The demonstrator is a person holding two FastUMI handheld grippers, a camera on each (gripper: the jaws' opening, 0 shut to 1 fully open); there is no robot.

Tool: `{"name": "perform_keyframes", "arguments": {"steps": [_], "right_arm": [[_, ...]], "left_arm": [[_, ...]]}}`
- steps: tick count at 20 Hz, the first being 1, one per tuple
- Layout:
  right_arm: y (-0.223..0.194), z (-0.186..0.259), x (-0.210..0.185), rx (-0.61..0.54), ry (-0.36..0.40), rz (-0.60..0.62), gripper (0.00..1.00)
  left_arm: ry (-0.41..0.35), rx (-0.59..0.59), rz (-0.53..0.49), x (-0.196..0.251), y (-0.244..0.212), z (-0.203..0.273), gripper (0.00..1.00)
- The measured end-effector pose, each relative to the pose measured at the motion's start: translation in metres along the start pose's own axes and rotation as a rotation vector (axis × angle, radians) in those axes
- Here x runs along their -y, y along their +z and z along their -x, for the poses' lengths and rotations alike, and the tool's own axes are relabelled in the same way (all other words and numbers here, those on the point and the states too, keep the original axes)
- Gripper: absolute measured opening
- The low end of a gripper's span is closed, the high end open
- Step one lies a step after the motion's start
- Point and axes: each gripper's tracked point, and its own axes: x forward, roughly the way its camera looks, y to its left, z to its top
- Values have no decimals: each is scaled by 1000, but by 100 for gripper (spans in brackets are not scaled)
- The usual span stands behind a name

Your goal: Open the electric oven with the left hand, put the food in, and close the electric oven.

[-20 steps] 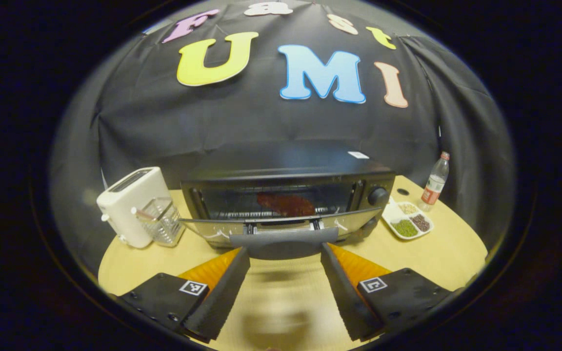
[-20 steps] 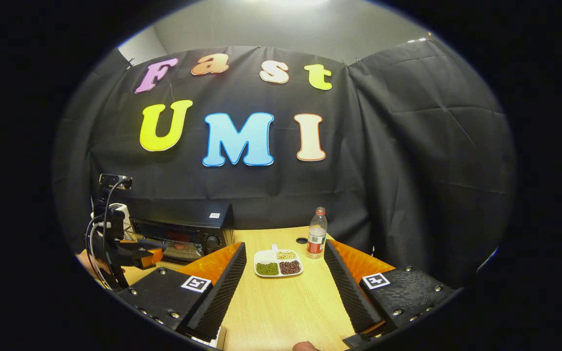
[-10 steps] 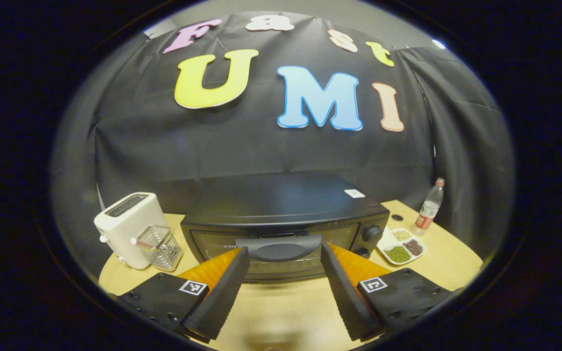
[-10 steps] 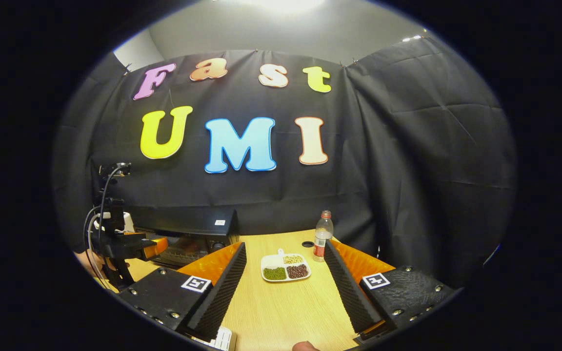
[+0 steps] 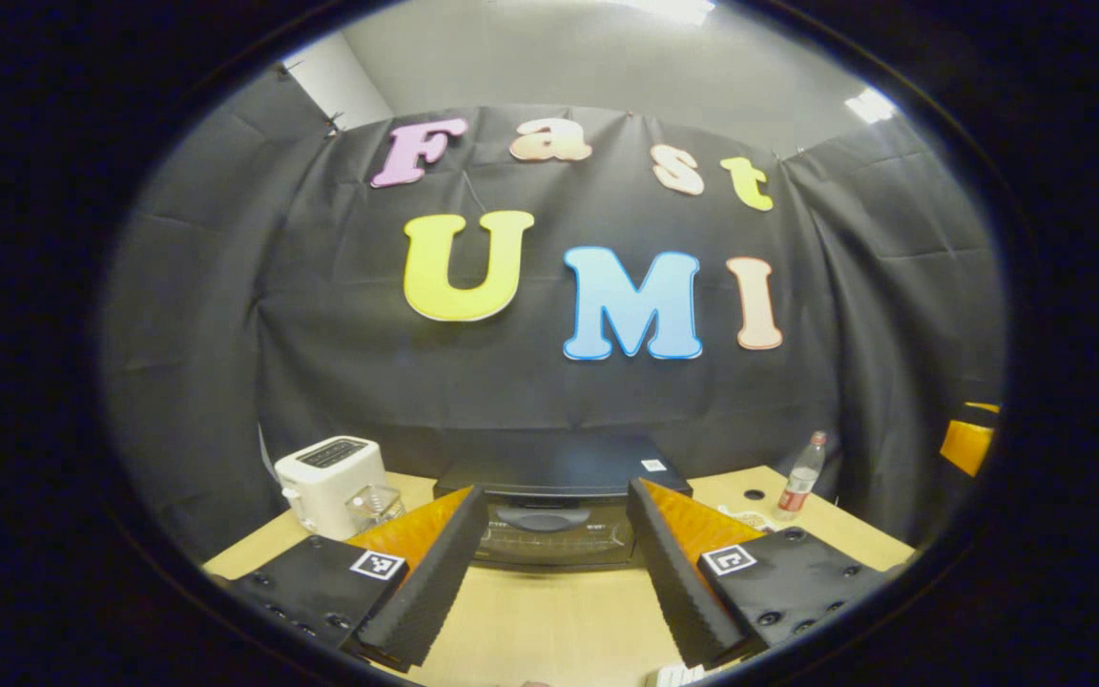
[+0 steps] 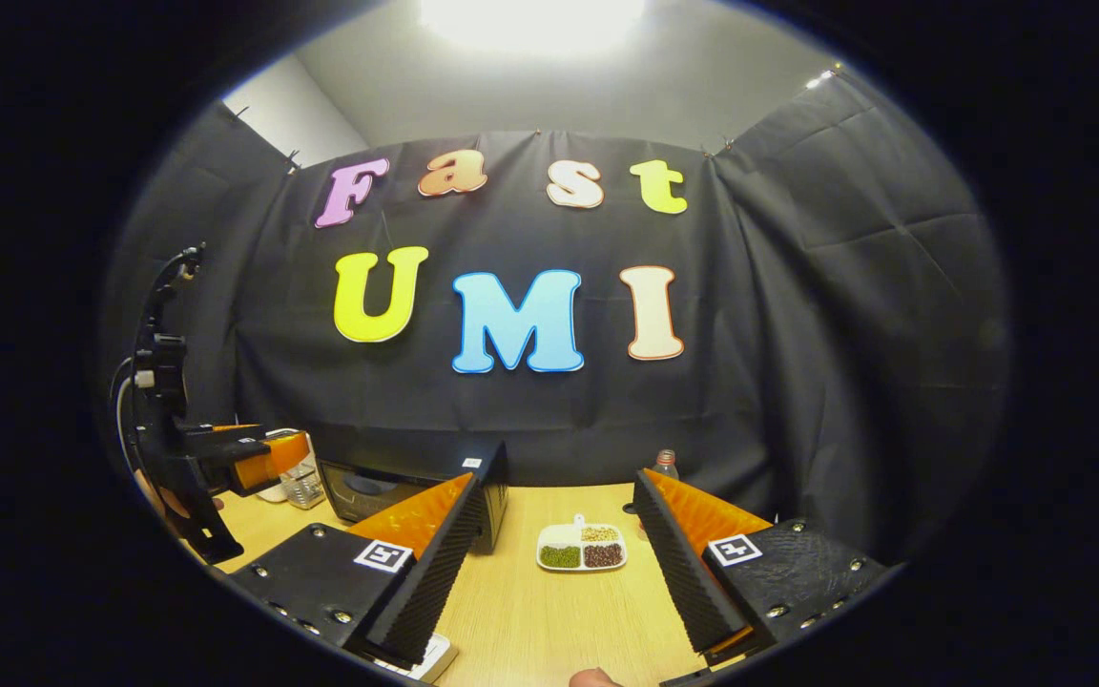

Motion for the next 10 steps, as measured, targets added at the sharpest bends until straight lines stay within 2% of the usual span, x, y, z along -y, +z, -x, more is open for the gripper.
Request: {"name": "perform_keyframes", "arguments": {"steps": [4,10], "right_arm": [[9,16,2,38,35,12,96],[17,34,-16,77,69,2,97]], "left_arm": [[53,52,-14,-6,18,62,100],[42,111,-16,-10,24,127,99]]}}
